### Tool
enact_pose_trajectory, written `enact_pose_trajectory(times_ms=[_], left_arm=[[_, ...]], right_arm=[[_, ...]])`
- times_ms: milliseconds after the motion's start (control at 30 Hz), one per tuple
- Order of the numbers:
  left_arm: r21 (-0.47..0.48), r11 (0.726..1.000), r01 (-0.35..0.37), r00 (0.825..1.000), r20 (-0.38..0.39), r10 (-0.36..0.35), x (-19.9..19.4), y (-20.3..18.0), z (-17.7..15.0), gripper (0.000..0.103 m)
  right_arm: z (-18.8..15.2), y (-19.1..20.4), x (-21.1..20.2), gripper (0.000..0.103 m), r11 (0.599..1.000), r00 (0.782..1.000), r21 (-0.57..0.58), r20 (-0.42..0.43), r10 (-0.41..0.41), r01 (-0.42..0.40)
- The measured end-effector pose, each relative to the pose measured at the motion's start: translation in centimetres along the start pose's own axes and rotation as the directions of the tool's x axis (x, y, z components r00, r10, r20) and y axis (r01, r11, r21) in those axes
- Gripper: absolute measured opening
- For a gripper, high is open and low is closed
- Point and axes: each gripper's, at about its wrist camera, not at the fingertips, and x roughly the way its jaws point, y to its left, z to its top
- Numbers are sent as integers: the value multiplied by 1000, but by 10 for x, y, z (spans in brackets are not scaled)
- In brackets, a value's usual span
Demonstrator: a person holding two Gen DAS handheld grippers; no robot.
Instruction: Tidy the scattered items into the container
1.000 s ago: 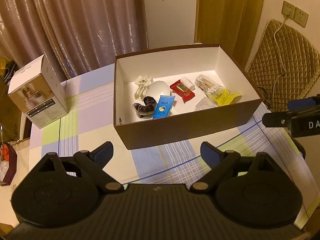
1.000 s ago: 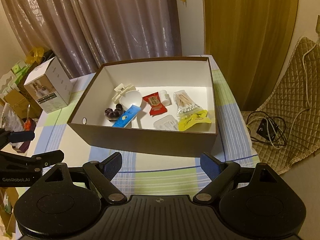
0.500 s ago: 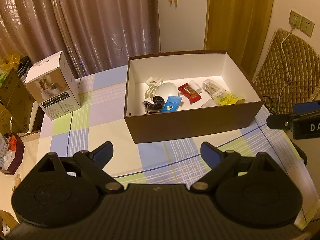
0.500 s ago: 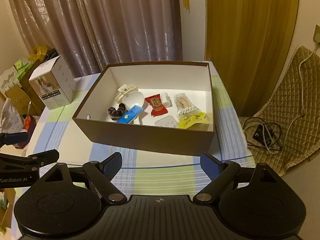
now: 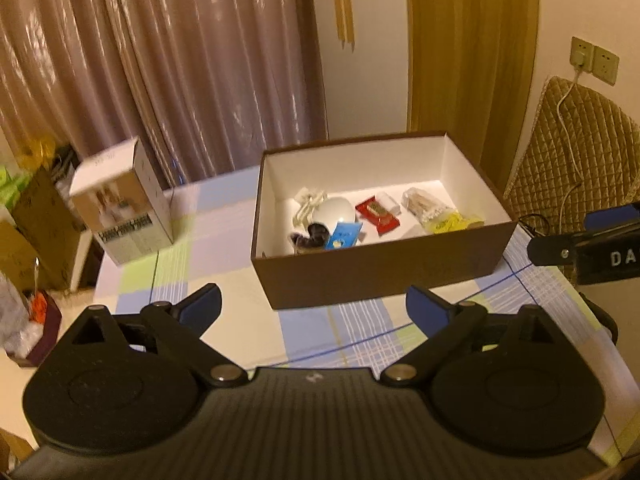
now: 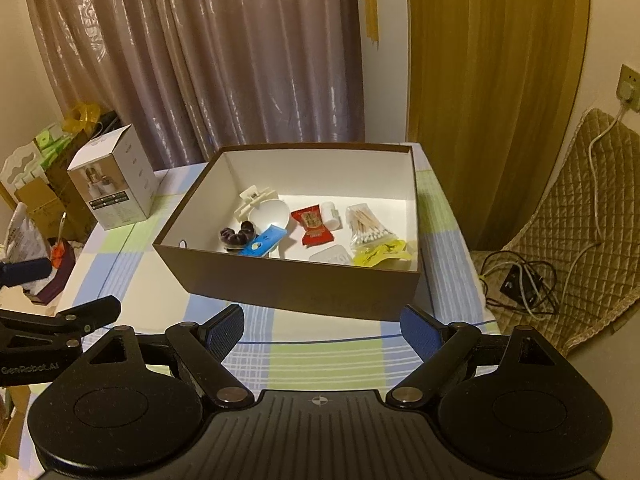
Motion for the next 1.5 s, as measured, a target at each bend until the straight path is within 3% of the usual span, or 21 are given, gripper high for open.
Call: enact_pose_trajectory(times_ms=[500,1300,1500], left_arm=[[-51,999,4,1000,24,-3,-20,-6,-3,97],[-73,997,-4,999,-32,2,-24,-6,-25,98],[-79,997,24,999,-35,-27,-20,-6,-25,99]], right_arm=[[-14,-2,-17,90,1000,1000,-16,30,9,-9],[-33,6,-22,91,999,999,-24,19,44,-43],[-34,6,-19,90,999,999,-14,10,41,-41]])
